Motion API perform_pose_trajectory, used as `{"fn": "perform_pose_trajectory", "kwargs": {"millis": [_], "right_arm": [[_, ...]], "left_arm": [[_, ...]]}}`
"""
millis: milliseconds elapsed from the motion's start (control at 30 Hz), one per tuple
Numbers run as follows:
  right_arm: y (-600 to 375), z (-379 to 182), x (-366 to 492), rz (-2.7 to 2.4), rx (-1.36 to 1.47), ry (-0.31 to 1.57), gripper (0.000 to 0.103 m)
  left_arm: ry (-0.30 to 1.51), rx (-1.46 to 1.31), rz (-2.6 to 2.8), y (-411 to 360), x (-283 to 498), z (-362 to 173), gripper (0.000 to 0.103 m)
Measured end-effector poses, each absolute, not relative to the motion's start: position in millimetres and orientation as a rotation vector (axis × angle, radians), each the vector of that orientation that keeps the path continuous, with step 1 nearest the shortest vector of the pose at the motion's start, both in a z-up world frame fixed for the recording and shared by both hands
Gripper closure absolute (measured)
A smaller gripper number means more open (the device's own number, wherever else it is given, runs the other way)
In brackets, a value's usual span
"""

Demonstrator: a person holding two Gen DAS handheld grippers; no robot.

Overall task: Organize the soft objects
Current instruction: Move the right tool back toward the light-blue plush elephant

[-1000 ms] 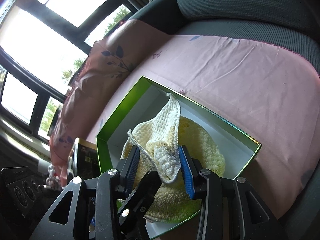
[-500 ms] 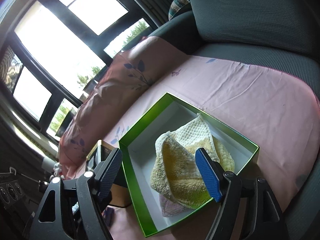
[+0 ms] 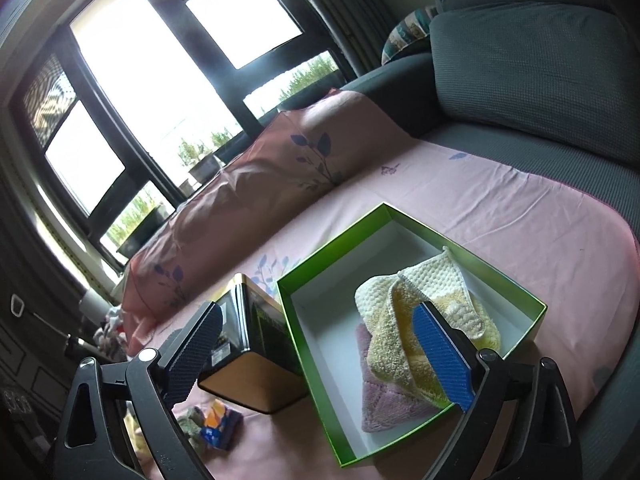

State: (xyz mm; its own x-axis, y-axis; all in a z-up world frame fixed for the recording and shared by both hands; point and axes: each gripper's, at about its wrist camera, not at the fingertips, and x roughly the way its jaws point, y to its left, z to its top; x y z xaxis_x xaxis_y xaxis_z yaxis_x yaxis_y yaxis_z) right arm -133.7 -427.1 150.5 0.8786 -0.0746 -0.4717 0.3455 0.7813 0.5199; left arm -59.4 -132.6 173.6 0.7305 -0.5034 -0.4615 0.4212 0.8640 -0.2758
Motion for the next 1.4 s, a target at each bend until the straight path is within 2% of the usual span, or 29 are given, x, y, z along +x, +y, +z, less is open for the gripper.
{"fn": "perform_pose_trajectory", "kwargs": {"millis": [500, 767, 1100, 1400], "right_arm": [[-326, 168, -92, -0.106, 0.364, 0.5, 0.006], [-266, 158, -66, -0.026, 0.257, 0.555, 0.006], [-207, 141, -41, 0.231, 0.316, 0.662, 0.006], [-137, 114, 16, 0.357, 0.334, 0.84, 0.006]], "left_arm": [[0.596, -0.339, -0.069, 19, -28, 114, 0.001], [0.635, -0.369, 0.013, 58, -18, 98, 0.001], [0.688, -0.435, 0.063, 92, -14, 88, 0.002], [0.725, -0.529, 0.077, 124, -11, 82, 0.015]]}}
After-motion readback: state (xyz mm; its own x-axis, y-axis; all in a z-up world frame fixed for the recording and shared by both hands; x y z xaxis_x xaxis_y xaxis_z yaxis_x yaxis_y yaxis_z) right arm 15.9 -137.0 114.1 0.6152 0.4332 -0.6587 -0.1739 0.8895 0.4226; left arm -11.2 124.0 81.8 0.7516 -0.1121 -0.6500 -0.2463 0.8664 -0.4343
